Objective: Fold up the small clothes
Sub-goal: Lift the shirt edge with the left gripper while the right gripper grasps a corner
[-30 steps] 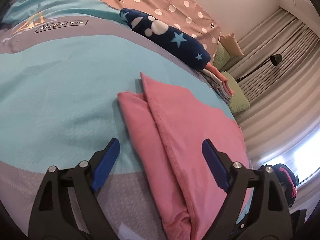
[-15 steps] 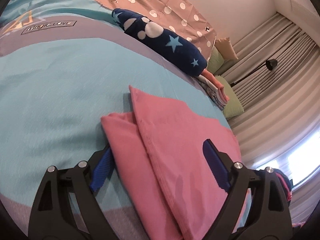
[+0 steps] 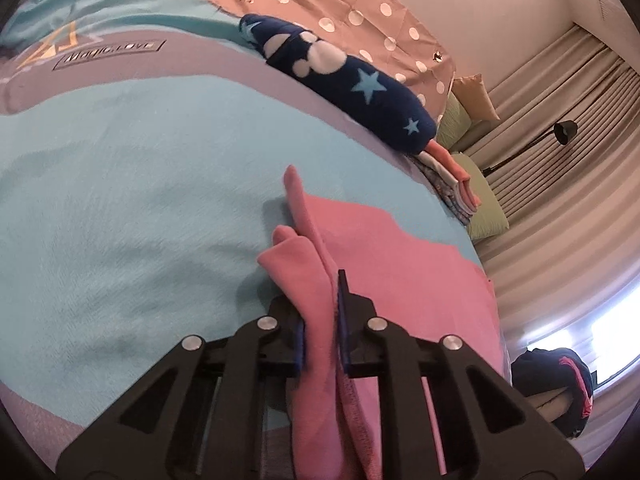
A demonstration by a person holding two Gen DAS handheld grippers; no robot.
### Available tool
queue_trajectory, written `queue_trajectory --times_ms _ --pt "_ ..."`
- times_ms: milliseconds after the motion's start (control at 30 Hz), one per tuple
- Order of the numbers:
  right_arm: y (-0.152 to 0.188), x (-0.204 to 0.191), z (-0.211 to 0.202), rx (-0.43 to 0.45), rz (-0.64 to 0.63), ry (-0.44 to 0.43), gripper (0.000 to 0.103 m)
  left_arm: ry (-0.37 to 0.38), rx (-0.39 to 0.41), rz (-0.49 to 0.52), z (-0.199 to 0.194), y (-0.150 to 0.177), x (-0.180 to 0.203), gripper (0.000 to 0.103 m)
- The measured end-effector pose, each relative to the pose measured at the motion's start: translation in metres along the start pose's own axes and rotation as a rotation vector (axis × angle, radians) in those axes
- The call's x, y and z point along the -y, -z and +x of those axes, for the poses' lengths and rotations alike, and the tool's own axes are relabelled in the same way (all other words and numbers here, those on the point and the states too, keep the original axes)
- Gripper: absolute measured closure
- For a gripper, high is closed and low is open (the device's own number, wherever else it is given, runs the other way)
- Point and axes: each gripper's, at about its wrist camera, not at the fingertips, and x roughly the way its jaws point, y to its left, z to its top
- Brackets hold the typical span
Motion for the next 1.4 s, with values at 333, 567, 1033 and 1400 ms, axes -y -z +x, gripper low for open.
queue_trajectory --times_ms 333,567,1033,1400 --pt "0.01 0.065 -0.055 0.135 0.236 0.032 0.1 -0.001 -0.009 0.109 -0.004 -0.022 0.074 0.092" --pt "0.039 0.114 -0.087 0.197 0.38 0.048 0.1 -0.009 -0.001 0.166 0.007 -0.03 0.137 0.092" --pt "0.123 0.199 -0.125 0.254 0.628 0.0 0.1 -0.097 -0.057 0.258 0.086 -0.012 0.249 0.092" --pt "0.197 0.239 -0.15 0.263 0.796 -0.006 0.1 -0.164 -0.162 0.421 0.169 0.026 0.335 0.092"
